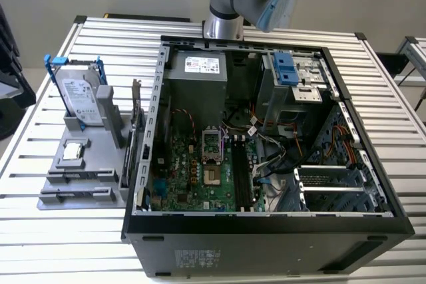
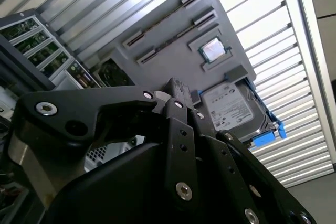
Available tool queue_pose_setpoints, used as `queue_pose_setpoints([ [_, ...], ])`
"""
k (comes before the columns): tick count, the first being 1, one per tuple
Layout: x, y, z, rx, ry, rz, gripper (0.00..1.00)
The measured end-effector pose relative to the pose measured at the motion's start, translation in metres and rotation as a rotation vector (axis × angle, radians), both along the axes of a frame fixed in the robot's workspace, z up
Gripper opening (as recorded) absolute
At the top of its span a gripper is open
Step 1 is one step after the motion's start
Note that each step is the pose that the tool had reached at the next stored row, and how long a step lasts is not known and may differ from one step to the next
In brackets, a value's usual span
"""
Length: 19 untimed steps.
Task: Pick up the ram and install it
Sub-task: 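Pick up the ram and move it above insertion slot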
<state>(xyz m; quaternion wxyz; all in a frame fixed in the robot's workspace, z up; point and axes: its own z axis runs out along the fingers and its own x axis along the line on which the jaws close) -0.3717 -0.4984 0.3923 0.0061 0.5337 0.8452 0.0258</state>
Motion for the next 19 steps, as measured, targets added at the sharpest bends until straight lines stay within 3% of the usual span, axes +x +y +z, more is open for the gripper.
queue_pose_setpoints([
  [19,-0.0004,0.0000,0.0000,0.0000,0.0000,-0.086,0.00],
])
